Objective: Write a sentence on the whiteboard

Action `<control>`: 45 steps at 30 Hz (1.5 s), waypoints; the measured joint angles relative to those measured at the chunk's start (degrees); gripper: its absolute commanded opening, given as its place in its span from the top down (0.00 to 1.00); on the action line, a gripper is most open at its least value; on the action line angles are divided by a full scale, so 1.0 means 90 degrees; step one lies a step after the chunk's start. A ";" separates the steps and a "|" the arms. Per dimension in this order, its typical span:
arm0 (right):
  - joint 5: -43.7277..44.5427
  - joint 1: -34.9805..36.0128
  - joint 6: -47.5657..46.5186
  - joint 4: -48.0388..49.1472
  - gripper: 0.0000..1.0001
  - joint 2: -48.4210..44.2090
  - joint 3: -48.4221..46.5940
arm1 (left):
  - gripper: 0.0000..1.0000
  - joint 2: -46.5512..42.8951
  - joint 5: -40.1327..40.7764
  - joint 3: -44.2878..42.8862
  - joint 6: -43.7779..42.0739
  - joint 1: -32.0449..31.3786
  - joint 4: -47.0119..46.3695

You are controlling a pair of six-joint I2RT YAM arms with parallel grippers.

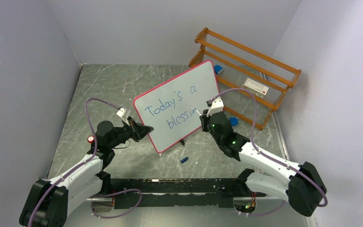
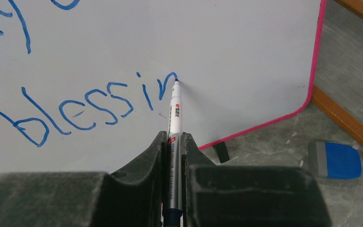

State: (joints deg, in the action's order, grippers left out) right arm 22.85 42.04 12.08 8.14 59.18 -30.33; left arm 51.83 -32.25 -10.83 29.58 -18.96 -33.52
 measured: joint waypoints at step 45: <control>-0.0444 -0.0325 0.0177 -0.0049 1.00 -0.0291 0.0129 | 0.95 -0.0058 0.0024 0.0000 0.0000 0.0000 0.0078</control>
State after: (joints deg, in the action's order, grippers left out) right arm 18.85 39.11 13.67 7.70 56.55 -29.17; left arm 51.31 -32.03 -10.83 29.58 -18.96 -32.82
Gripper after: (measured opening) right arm 0.127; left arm 0.088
